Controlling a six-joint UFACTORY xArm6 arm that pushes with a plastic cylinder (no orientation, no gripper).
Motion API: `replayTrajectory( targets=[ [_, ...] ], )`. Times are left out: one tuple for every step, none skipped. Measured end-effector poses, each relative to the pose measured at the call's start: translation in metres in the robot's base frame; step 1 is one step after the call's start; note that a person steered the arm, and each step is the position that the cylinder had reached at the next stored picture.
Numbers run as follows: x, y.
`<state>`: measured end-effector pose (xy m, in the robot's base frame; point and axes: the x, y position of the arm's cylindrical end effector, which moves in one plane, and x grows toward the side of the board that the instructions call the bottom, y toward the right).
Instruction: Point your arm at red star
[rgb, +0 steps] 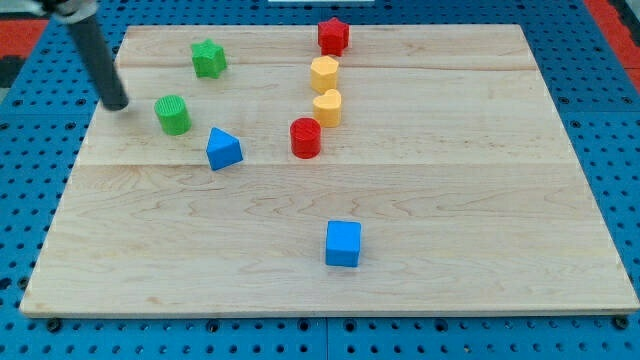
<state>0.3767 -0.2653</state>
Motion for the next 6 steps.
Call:
replayTrajectory(
  targets=[
    [0.036,0.033],
    [0.019,0.094],
    [-0.007,0.092],
    [-0.017,0.152],
    [-0.070,0.175],
    [-0.141,0.204]
  ],
)
